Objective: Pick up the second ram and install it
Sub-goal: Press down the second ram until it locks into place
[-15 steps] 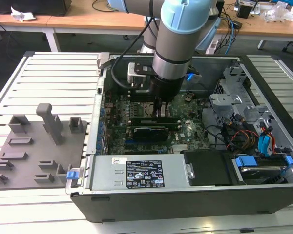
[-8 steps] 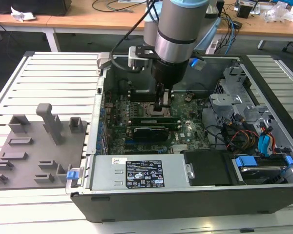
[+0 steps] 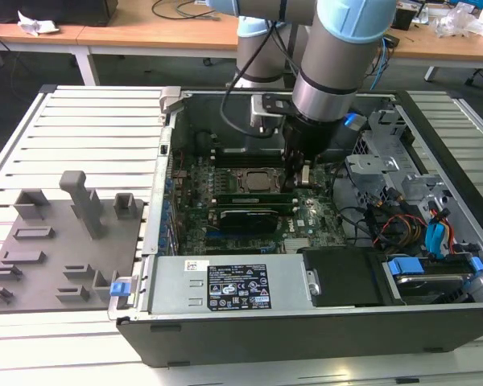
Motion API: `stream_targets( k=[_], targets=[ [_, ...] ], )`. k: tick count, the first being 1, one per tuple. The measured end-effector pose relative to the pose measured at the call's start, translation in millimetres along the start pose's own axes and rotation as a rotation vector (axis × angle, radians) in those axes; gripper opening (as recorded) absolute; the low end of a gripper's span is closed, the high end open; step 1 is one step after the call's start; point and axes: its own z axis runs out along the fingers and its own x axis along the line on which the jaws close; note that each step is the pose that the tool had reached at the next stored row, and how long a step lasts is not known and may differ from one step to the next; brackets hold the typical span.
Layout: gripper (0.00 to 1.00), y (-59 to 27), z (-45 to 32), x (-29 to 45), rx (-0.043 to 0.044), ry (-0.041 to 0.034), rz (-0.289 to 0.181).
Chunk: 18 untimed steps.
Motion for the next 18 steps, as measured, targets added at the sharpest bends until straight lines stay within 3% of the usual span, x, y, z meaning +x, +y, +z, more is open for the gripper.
stream_targets(
  k=[3, 5, 8, 10, 15, 18],
  targets=[
    [0.11, -1.4, 10.0, -0.5, 0.0000, 0.0008, 0.000],
    [0.11, -1.5, 11.8, -0.5, -0.0001, 0.0005, -0.001],
    [0.11, -0.6, 4.2, -0.9, 0.0008, -0.0002, 0.000],
    [0.11, 16.6, 5.0, 0.1, 0.0062, -0.0009, -0.001],
    [0.11, 43.8, 7.1, 1.4, 0.0127, -0.0021, -0.001],
    [0.11, 74.9, 10.2, 3.1, 0.0203, -0.0034, -0.002]
  ],
)
